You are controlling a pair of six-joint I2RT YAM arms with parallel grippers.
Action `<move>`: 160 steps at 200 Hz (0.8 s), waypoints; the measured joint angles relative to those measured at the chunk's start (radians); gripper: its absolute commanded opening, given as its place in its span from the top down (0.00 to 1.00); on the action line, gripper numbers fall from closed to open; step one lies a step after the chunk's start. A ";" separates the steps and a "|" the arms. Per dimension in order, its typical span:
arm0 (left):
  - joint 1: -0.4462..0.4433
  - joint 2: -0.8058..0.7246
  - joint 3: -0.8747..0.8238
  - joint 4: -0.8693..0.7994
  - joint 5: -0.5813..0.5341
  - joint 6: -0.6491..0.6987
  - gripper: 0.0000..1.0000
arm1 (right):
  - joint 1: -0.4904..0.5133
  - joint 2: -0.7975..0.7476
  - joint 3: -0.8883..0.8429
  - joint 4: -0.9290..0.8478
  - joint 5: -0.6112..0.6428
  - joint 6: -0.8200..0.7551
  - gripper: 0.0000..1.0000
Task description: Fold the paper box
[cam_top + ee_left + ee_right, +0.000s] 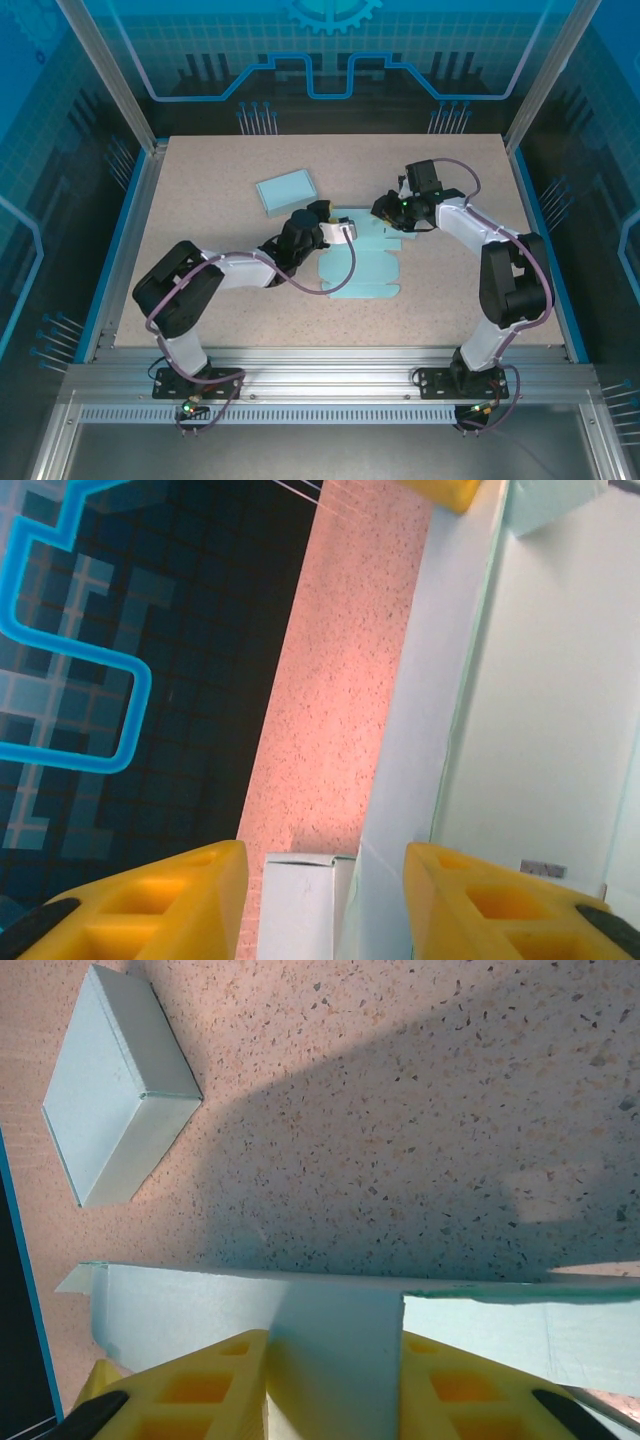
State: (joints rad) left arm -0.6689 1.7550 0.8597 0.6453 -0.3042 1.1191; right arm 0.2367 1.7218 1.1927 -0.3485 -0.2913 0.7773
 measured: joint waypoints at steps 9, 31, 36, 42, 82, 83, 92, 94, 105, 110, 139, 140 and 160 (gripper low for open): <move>0.008 -0.001 -0.005 -0.010 0.013 -0.004 0.58 | 0.000 0.000 0.000 0.000 0.000 0.000 0.68; 0.017 -0.001 -0.011 -0.029 0.034 -0.013 0.61 | 0.000 0.000 0.000 0.000 0.000 0.000 0.68; 0.018 -0.001 -0.011 -0.032 0.038 -0.014 0.62 | 0.000 0.000 0.000 0.000 0.000 0.000 0.68; 0.018 -0.001 -0.011 -0.035 0.042 -0.014 0.64 | 0.000 0.000 0.000 0.001 0.000 0.000 0.68; 0.018 0.031 -0.003 -0.016 0.048 0.006 0.72 | 0.000 0.000 0.000 0.002 -0.001 0.000 0.68; 0.018 0.032 -0.003 -0.014 0.048 0.006 0.72 | 0.000 0.000 0.000 0.002 -0.001 0.000 0.68; 0.018 0.046 -0.002 -0.007 0.048 0.014 0.71 | 0.000 0.000 0.000 0.002 -0.001 0.000 0.68; 0.018 0.049 -0.002 -0.005 0.047 0.016 0.71 | 0.000 0.000 0.000 0.002 -0.001 0.000 0.68; 0.018 0.063 -0.001 -0.004 0.048 0.027 0.65 | 0.000 0.000 0.000 0.002 0.000 0.000 0.69; 0.018 0.066 -0.001 -0.003 0.048 0.032 0.62 | 0.000 0.000 0.000 0.002 0.000 0.000 0.68; 0.018 0.068 0.006 -0.013 0.049 0.039 0.60 | 0.000 -0.001 0.000 0.002 -0.001 0.000 0.68; 0.018 0.068 0.006 -0.014 0.049 0.039 0.60 | 0.000 -0.001 0.000 0.002 -0.001 0.000 0.68; 0.019 0.072 0.023 -0.021 0.048 0.039 0.62 | 0.000 -0.001 0.000 0.002 -0.001 0.000 0.68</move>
State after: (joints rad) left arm -0.6498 1.8271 0.8822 0.6243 -0.2558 1.1580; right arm 0.2363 1.7206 1.1923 -0.3462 -0.2920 0.7773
